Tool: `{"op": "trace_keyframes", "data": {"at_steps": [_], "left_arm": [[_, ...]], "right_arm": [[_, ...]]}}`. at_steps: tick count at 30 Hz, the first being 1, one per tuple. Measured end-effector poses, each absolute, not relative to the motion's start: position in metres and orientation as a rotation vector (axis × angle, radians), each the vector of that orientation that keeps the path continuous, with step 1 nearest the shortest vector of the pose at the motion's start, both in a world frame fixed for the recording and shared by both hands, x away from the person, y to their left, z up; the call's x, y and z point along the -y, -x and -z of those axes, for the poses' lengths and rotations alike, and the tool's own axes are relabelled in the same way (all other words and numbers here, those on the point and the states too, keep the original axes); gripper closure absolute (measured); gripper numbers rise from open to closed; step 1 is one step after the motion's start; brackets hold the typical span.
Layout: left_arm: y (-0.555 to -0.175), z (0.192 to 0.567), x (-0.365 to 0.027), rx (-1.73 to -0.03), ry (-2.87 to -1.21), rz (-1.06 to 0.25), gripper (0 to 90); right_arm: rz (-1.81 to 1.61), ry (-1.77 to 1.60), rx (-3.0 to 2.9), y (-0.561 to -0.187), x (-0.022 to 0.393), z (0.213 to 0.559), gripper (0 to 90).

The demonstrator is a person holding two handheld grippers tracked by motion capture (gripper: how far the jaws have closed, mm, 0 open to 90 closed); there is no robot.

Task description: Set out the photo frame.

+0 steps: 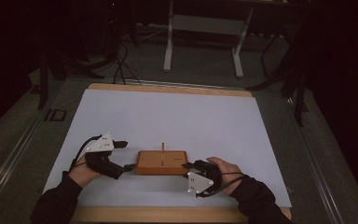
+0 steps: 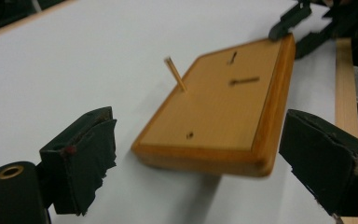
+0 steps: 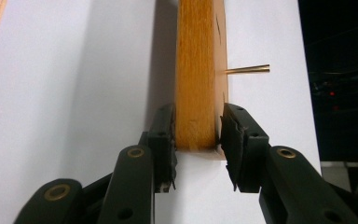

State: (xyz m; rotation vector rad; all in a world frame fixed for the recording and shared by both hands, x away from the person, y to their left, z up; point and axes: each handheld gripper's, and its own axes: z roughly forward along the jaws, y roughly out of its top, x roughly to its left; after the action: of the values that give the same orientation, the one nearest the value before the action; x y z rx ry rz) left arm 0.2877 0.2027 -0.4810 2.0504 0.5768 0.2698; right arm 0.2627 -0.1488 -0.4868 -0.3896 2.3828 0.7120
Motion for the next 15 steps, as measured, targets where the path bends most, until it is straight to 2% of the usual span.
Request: {"op": "trace_keyframes", "data": {"at_steps": [15], "left_arm": [[-0.284, 0.511, -0.208, -0.61, -2.07, -0.269, 10.8]], "right_arm": [[-0.838, 0.294, -2.506, -0.292, 0.153, 0.466, 65.8]]}}
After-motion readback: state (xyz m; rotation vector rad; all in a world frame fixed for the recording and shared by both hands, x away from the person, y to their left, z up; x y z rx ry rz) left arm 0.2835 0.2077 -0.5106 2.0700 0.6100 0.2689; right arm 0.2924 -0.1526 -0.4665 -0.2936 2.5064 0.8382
